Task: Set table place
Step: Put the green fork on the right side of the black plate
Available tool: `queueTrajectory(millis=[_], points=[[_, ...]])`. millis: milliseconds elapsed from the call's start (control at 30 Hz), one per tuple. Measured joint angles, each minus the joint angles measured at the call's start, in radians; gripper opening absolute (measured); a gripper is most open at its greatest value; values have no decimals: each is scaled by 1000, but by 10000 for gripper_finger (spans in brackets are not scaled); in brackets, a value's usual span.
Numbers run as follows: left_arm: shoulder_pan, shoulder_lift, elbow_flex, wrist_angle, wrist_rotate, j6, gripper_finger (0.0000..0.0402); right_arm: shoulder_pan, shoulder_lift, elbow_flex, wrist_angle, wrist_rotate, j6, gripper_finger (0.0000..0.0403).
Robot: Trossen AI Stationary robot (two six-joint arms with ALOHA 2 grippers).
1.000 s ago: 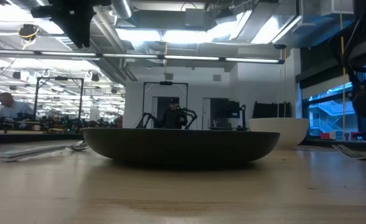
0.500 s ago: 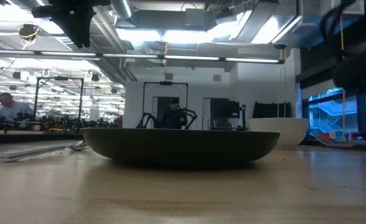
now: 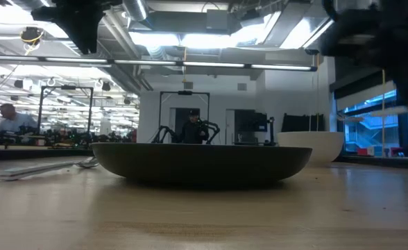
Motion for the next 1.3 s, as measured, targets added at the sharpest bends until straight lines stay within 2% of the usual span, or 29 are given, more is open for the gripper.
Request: queueTrajectory(millis=[167,467,600,733,867,967,1100,1300], points=[[2,0,0,0,-12,34,82,-54,0,30,3,97,-13,39],[10,0,0,-1,-17,40,82,-74,19,-1,17,97,-27,41],[16,0,0,-1,-39,160,82,-74,42,-1,96,99,-20,41],[54,0,0,-1,-49,273,82,-84,77,-1,226,149,-10,38],[115,0,0,-2,0,417,82,-96,137,-1,335,153,-9,38],[139,0,0,-6,1,510,82,-99,180,-1,347,153,-8,38],[167,0,0,-6,3,574,82,-100,191,-2,322,152,1,38],[178,0,0,-6,5,576,82,-100,189,-2,344,151,4,38]])
